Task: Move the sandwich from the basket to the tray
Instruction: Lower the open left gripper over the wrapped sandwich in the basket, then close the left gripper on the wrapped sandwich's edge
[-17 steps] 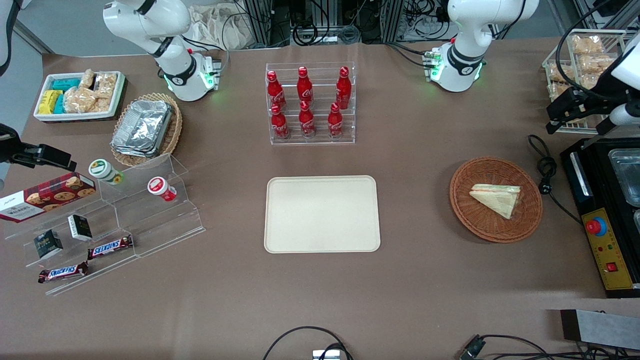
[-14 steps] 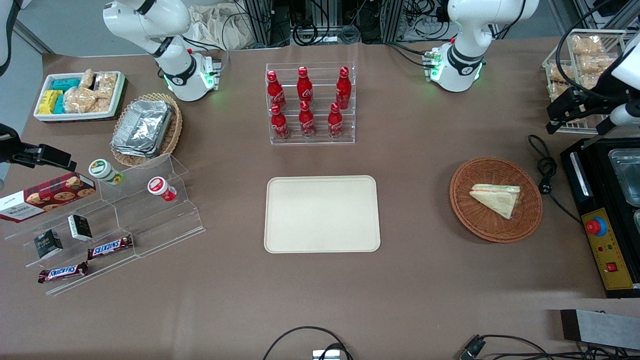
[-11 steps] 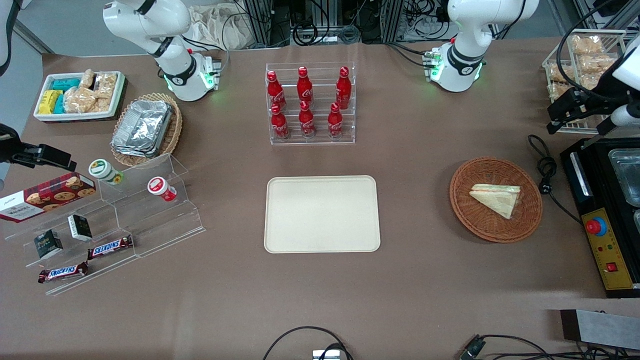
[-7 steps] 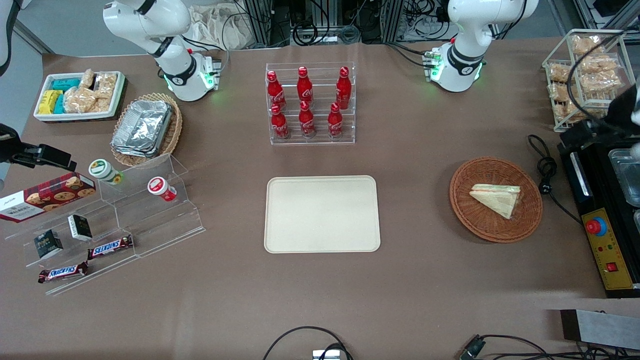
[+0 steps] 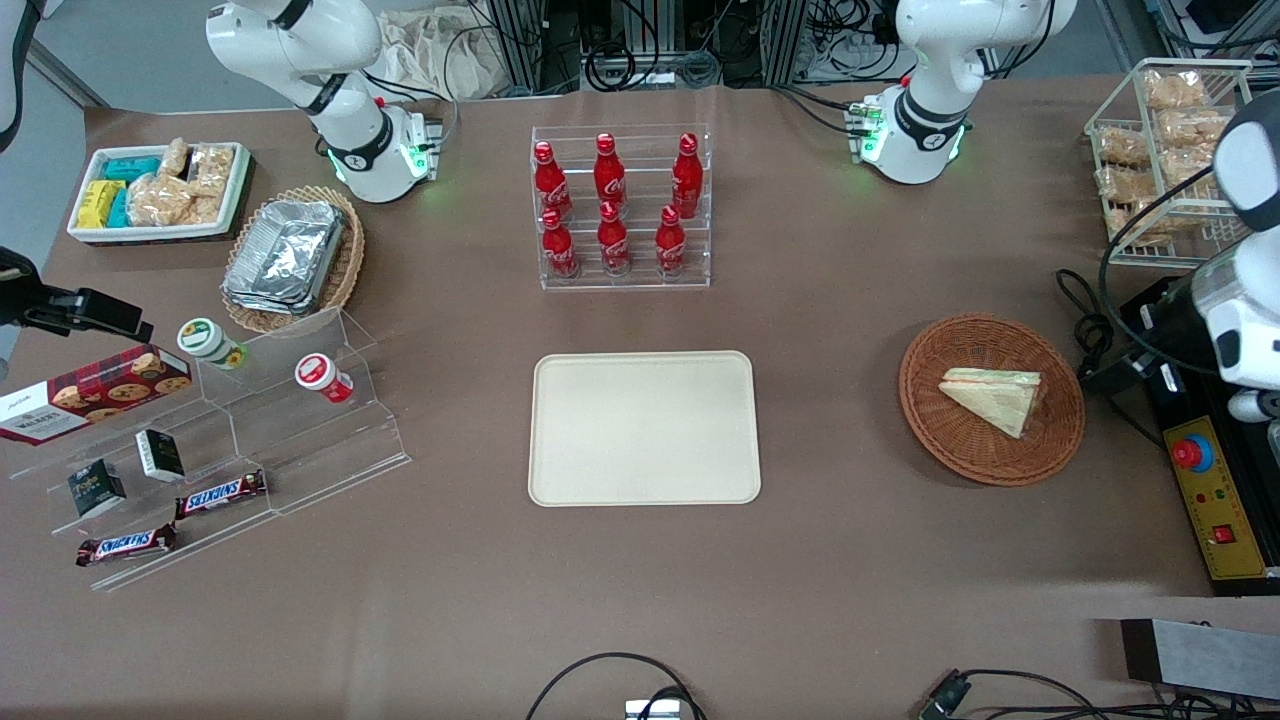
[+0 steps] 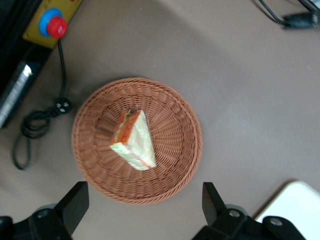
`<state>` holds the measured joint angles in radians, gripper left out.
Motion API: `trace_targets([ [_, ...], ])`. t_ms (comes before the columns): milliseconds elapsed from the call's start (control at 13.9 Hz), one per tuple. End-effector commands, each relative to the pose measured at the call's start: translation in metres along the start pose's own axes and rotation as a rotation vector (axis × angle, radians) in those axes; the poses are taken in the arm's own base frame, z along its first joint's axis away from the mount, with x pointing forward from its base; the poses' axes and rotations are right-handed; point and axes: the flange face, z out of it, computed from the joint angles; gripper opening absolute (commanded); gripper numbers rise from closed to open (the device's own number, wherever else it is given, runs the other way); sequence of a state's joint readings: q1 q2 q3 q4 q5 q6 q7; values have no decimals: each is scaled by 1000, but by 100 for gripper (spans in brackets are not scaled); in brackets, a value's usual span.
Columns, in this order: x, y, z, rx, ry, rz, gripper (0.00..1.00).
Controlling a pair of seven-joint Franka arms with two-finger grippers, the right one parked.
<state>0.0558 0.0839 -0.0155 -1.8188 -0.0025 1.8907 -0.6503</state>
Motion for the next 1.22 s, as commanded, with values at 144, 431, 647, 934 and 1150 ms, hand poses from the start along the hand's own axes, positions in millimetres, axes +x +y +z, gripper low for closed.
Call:
trace_targets([
  [144,-31,-20,79,-35,49,-133,100],
  [431,-35,-34,126,-65,78,-151,100],
  [647,-34,-50,150,-78,95,-173,100],
  [934,-40,-59,183,-93,113,-181,100],
  [1150,-36,-75,201,-96,124,-192,100],
])
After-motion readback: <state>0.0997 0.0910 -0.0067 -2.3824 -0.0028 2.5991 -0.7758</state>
